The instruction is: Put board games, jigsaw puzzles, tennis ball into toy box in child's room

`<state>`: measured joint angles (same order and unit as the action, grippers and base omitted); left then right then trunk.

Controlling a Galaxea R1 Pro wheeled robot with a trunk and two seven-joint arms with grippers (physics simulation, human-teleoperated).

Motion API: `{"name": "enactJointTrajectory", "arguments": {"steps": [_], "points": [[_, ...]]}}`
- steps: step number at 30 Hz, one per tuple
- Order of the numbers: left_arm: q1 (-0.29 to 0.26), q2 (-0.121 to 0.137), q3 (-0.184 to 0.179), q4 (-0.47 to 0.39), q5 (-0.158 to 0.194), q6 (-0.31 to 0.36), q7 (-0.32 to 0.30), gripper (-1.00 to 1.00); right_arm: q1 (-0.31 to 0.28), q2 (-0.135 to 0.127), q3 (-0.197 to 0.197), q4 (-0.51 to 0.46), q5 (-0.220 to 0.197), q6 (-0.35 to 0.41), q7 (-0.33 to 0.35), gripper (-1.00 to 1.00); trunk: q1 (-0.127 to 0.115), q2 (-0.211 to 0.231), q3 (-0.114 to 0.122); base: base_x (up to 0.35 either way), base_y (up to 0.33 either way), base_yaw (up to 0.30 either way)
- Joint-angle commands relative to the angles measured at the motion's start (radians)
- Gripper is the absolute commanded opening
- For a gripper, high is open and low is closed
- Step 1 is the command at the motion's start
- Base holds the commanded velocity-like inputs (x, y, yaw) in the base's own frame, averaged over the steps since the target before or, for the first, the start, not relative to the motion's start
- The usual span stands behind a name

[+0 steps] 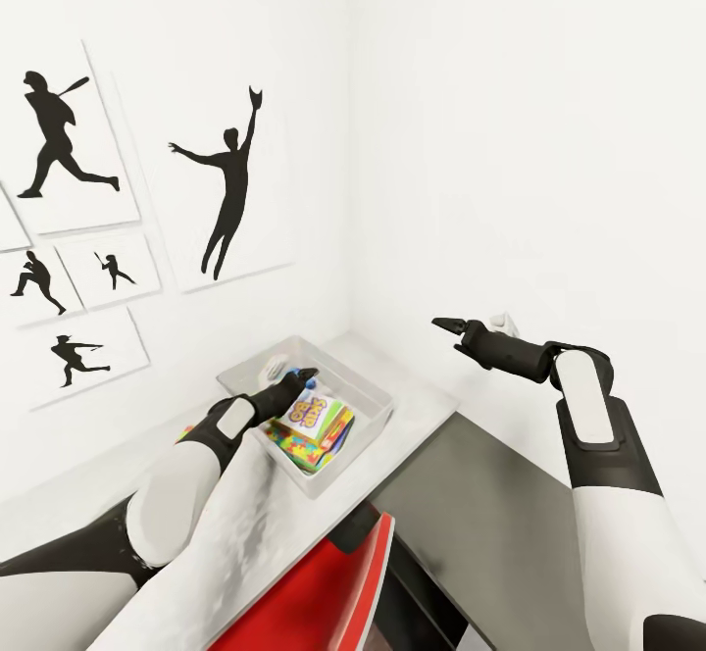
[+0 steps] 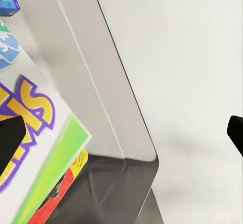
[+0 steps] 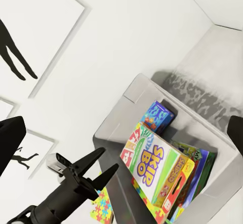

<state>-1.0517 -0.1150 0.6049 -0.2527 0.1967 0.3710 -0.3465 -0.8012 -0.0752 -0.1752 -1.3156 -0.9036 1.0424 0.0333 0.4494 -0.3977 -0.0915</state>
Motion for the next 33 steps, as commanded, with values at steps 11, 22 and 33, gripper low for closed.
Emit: {"name": "enactJointTrajectory", "arguments": {"steps": [11,22,33], "points": [[0.0,0.062,-0.001,-0.009,0.005,0.117,-0.29,1.0,-0.001,0.0,-0.001,-0.001,0.004,0.005,0.003,1.0,0.001,-0.002,-0.001,0.0,0.0,-0.004],[0.002,0.095,-0.004,-0.01,0.002,0.123,-0.389,1.0,-0.001,0.0,-0.001,-0.001,0.004,0.005,0.003,1.0,0.001,-0.002,0.016,-0.095,0.061,-0.071],[0.004,0.102,-0.004,-0.01,0.003,0.123,-0.391,1.0,-0.003,0.0,-0.001,-0.001,0.005,0.005,0.003,1.0,0.001,-0.002,0.033,-0.028,0.042,-0.089]]}}
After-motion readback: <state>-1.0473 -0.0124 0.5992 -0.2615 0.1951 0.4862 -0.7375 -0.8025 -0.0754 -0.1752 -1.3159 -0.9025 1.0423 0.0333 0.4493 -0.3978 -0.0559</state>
